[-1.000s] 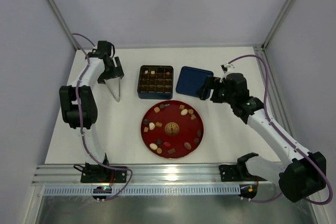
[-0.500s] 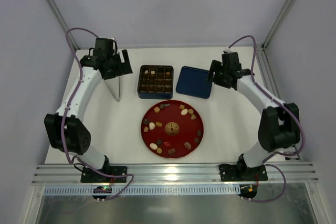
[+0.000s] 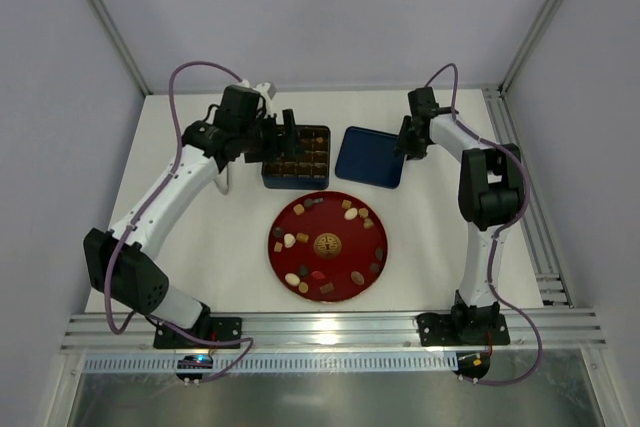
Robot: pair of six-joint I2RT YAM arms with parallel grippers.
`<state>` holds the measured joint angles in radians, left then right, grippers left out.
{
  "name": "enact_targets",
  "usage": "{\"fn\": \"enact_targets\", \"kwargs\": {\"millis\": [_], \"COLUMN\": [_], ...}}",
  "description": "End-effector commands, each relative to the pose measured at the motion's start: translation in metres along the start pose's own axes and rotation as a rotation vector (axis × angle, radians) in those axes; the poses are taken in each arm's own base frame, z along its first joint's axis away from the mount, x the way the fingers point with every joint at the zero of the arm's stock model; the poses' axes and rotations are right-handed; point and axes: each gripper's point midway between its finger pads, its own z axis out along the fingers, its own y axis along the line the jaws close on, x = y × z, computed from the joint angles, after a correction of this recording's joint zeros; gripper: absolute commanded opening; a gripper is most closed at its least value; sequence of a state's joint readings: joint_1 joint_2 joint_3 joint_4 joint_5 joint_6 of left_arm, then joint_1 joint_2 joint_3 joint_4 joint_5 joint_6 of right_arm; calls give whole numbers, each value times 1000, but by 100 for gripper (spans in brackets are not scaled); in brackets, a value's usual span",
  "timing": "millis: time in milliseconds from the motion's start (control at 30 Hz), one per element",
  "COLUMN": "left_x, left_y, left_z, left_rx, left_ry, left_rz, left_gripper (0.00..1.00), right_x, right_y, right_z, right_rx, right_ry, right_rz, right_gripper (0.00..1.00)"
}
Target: Pack the chocolate
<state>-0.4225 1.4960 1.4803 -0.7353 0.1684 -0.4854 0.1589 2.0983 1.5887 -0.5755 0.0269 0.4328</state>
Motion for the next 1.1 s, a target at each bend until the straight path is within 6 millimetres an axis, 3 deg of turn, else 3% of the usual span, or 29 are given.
{"fn": "enact_targets", "kwargs": {"millis": [0,67,267,600,733,833,867,1067], "left_x": [-3,-2,-6,-18,-18,-26,-20,-22], "left_y": [-31,-44,-71,-110,-116,-121,-117,-114], "left_z": [11,21,45,107,134,145,157,188], "left_rx": [91,119,167,316,327,337,327,310], "left_ry": [-8,4,14,4,29,18,38,43], "left_rz": [12,21,42,39,35,42,37,32], "left_gripper": [85,85,85,84,84,84,84,83], "right_x": [-10,-8,-1,-3,-5,-7,-7,-9], "right_y": [-3,-3,-12,-17,-19,-20,-19,-20], "right_z": [-3,1,9,17,18,18,18,9], "right_rx": [20,16,54,106,89,51,41,-70], "right_ry": [-7,0,20,22,36,47,48,52], "right_rz": [-3,-6,-26,-68,-84,-90,-90,-55], "right_gripper": [38,33,32,18,5,4,4,4]}}
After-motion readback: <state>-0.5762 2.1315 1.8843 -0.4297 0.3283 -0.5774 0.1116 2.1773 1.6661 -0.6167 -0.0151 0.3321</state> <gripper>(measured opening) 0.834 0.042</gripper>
